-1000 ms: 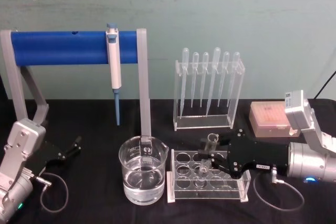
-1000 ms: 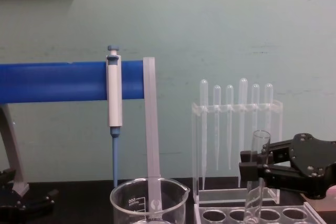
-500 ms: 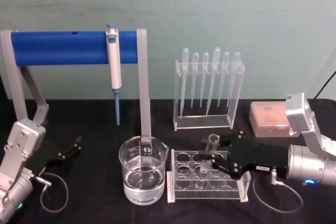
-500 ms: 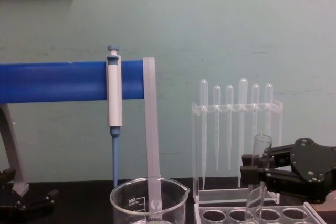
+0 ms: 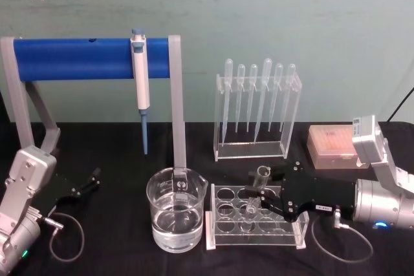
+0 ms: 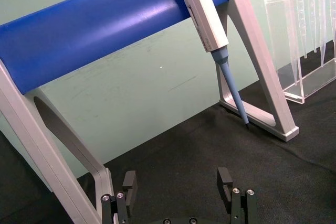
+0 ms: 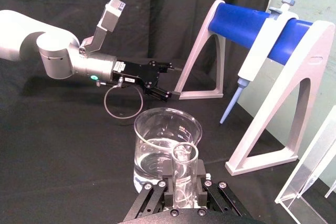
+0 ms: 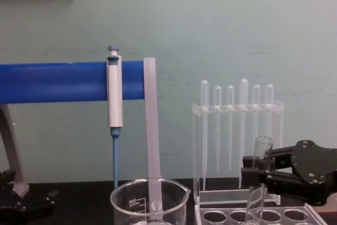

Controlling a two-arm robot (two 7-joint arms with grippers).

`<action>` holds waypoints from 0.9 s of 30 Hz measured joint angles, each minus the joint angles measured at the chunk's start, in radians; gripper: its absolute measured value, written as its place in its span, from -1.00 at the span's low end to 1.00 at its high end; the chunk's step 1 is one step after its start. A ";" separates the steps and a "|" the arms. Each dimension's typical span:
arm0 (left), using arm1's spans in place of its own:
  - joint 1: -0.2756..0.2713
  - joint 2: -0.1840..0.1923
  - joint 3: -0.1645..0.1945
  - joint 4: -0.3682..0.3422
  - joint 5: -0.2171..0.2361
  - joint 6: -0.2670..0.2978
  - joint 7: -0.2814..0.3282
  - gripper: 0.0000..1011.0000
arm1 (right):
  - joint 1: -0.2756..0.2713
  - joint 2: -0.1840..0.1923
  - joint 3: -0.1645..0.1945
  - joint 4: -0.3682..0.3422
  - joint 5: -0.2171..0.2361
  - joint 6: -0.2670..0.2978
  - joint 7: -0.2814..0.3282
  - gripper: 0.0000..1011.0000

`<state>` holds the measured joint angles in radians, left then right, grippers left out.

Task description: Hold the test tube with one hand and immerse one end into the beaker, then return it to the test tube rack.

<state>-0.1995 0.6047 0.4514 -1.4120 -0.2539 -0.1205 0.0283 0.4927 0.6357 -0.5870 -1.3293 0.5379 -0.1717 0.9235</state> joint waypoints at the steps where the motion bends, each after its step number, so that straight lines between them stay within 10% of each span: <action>1: 0.000 0.000 0.000 0.000 0.000 0.000 0.000 0.98 | 0.000 0.000 0.000 0.000 0.000 0.000 0.000 -0.52; 27: 0.000 0.000 0.000 0.000 0.000 0.000 0.000 0.98 | -0.006 0.009 0.012 -0.030 -0.010 -0.032 -0.004 0.98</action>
<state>-0.1995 0.6047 0.4514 -1.4120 -0.2539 -0.1205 0.0283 0.4869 0.6444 -0.5746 -1.3590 0.5274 -0.2032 0.9193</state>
